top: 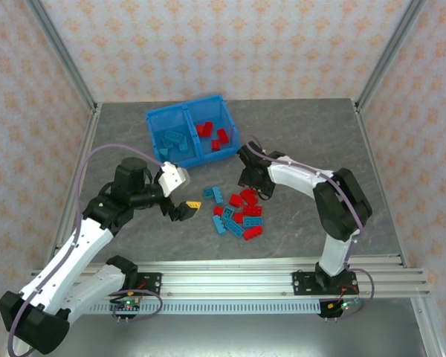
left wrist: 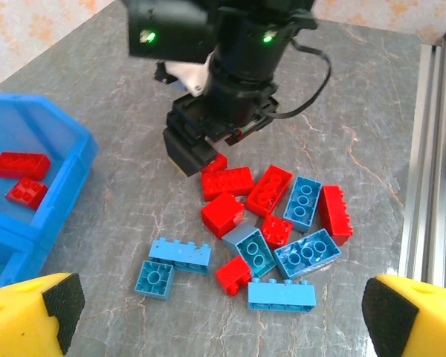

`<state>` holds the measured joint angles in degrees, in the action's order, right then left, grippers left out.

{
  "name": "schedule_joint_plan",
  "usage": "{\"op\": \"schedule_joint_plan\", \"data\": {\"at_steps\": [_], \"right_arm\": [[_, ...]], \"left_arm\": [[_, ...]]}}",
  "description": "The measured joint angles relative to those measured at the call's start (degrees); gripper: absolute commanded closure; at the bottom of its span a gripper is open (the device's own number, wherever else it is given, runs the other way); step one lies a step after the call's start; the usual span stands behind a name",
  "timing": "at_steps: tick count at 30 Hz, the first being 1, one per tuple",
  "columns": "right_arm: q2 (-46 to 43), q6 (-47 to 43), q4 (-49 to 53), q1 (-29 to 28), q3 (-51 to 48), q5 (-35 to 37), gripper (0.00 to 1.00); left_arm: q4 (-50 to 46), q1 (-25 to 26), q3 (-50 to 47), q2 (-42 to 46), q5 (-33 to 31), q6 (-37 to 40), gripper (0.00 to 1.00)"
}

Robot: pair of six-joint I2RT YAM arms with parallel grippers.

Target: Sort the legos into containers by color

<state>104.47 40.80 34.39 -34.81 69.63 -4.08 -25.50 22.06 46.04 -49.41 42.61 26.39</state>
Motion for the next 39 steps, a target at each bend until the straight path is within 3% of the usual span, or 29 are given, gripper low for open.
{"op": "schedule_joint_plan", "data": {"at_steps": [8, 13, 18, 23, 28, 34, 39], "right_arm": [[1.84, 3.8, 0.07, 0.0, -0.17, 1.29, 0.63], [1.31, 5.33, -0.39, -0.02, -0.83, 2.4, 0.75], [-2.14, 5.42, -0.57, 0.0, -2.58, 4.46, 0.76], [-11.76, 3.65, -2.14, -0.07, -3.45, 6.82, 0.74], [-18.56, -2.36, -8.46, -1.46, -1.86, 7.06, 0.72], [-11.23, -9.9, -13.31, -3.21, 9.77, 4.52, 0.71], [-0.61, -13.75, -15.06, -3.26, 20.94, 3.8, 0.71]], "left_arm": [[-0.87, 0.9, -0.04, 0.0, -0.66, 2.03, 0.01], [-0.9, 1.11, -0.04, 0.0, -1.14, 2.23, 0.01], [-0.9, 1.2, -0.26, 0.37, -1.14, 2.25, 0.01], [-0.9, 1.22, -0.48, 1.14, -1.31, 2.25, 0.01], [-0.76, 1.22, -0.61, 2.95, -3.89, 2.01, 0.01], [1.68, 1.6, -3.43, 10.54, -13.86, 0.68, 0.01], [2.38, 1.6, -4.04, 12.2, -18.18, 0.66, 0.01]]}}
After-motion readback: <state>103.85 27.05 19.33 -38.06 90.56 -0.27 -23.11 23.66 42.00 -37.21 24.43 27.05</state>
